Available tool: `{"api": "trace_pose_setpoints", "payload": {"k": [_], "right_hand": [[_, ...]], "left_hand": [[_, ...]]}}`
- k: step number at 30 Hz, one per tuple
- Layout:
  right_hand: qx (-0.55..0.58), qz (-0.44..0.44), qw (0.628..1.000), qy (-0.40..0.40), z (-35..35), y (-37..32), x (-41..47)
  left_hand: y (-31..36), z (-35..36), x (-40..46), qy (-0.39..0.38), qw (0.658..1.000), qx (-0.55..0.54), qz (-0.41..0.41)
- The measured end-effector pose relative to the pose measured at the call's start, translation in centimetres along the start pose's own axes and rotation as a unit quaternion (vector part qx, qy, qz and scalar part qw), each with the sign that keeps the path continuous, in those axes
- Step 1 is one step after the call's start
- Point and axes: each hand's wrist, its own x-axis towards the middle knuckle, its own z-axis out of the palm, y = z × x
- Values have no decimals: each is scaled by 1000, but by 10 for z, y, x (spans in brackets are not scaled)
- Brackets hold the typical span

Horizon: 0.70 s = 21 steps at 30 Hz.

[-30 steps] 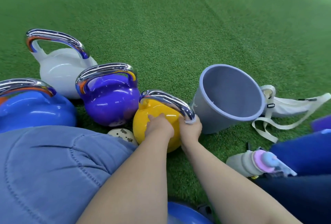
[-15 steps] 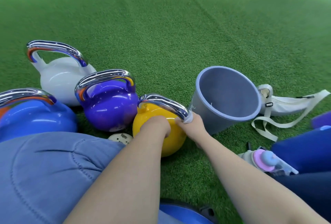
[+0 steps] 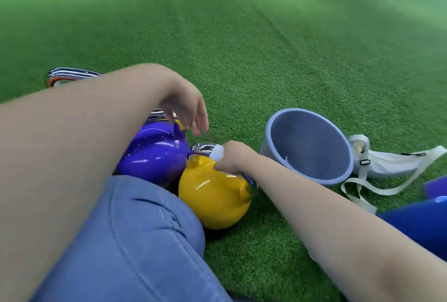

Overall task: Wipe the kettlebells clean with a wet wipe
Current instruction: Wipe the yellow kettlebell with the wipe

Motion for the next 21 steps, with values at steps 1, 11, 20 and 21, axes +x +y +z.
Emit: {"api": "trace_pose_setpoints", "payload": {"k": [1,11,20,21], "right_hand": [[-8,-1,1000,-6,0,-3,4],[-9,-17,995,-96,-15,-50,36],[258,-109,922,-267,-40,5,23],[296,-108,907,-278,-40,14,18]], "left_hand": [[-4,-3,-1,11,1000,-16,17],[-62,57,33,229,944,-207,118],[-13,61,82,203,945,-181,181],[-4,62,85,187,952,-139,196]]}}
